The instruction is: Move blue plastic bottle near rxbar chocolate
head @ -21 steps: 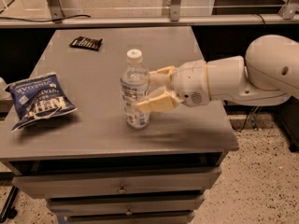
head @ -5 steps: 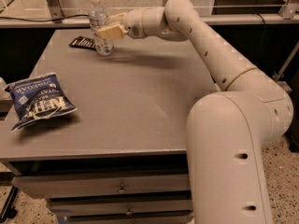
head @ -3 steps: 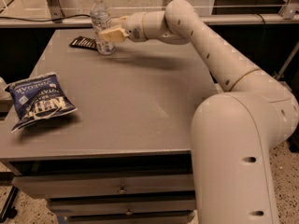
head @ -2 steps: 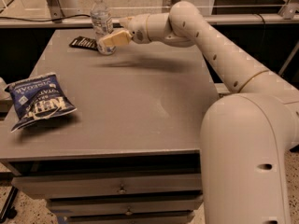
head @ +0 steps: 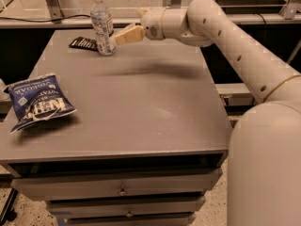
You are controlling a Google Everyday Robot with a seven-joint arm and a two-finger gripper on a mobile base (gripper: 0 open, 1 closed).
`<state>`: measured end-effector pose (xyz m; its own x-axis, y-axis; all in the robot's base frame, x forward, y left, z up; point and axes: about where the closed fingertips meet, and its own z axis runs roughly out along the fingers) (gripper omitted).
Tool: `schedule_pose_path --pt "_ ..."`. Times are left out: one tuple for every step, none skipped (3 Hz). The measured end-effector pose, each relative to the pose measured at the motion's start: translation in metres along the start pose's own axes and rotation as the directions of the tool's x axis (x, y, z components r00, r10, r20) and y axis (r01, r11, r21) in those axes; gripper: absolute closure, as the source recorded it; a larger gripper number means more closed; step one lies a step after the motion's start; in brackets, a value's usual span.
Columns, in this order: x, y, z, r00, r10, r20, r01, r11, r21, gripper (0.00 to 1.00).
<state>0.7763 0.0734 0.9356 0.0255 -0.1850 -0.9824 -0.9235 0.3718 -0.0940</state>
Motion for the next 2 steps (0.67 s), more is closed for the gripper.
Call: schedule_pose_path --pt "-0.045 -0.008 -0.073 0.998 -0.062 0.031 0.061 0.9975 0.036 0.00" --pt "-0.086 -0.007 -0.164 0.992 -0.127 0.025 0.124 0.9888 0.082 0.00"
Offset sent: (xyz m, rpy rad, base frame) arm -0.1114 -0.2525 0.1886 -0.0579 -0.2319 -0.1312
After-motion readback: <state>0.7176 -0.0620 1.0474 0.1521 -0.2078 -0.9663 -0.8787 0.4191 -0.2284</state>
